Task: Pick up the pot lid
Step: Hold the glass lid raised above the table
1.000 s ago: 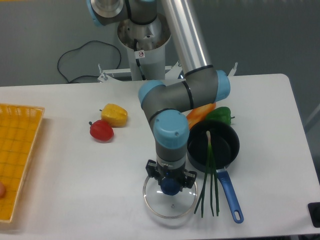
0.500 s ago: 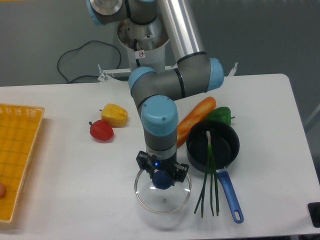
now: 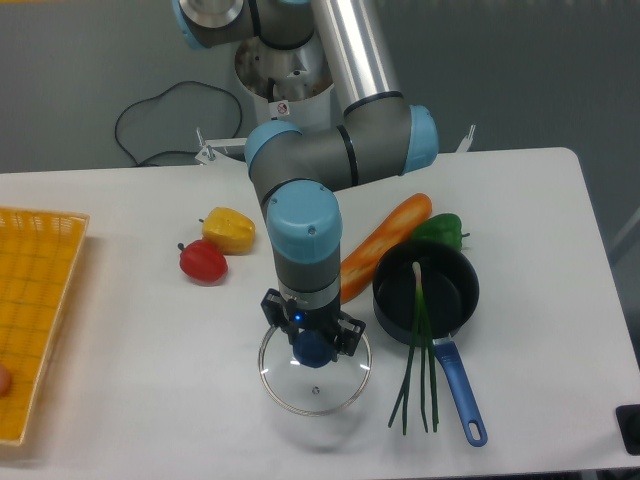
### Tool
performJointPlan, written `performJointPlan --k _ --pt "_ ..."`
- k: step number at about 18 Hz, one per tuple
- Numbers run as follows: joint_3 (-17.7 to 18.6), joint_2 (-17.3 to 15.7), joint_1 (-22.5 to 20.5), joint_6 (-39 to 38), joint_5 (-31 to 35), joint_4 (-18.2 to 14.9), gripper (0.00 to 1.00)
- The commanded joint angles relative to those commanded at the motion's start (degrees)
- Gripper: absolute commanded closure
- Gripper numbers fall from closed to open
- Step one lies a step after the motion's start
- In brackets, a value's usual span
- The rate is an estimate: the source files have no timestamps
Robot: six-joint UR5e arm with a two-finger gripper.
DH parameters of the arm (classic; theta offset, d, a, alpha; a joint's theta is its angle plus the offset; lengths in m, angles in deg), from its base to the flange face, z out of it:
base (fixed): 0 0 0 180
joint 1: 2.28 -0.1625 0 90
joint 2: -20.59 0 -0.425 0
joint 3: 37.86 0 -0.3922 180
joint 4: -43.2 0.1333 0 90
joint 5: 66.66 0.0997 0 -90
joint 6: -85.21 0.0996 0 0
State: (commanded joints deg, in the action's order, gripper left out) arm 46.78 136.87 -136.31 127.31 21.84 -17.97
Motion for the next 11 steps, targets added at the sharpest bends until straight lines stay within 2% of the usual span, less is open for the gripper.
performJointPlan --k 11 --pt "0.4 -0.3 -0.2 0.4 0.1 -0.4 0.34"
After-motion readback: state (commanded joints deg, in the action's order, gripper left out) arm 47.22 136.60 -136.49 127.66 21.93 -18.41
